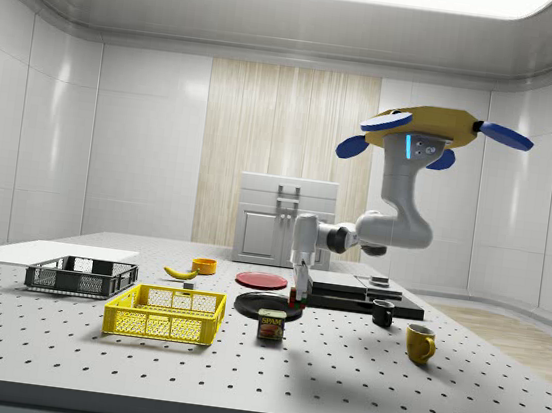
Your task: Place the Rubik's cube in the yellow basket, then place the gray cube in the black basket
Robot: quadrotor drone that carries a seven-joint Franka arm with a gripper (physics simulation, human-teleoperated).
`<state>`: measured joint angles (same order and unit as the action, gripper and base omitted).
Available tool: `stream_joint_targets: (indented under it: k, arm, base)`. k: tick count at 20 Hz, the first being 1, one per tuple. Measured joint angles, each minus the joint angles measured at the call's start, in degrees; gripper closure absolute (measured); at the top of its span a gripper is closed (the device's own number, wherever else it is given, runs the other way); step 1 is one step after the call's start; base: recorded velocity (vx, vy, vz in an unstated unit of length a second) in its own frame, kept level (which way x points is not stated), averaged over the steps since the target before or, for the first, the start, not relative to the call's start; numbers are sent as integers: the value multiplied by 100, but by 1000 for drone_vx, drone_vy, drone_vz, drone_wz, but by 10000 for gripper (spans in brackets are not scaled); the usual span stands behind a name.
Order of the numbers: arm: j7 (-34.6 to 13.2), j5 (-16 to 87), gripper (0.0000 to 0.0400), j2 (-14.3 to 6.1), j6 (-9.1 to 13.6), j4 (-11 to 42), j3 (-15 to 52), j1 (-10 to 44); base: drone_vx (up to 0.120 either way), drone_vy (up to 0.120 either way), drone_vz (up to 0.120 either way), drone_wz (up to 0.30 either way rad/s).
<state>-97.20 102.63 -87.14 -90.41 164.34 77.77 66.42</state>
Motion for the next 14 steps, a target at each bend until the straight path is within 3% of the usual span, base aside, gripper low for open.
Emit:
stream_joint_targets:
  k: [14]
  arm:
    - [-14,-30,112,-74,-69,-3,11,17]
  base:
    - [120,0,0,0]
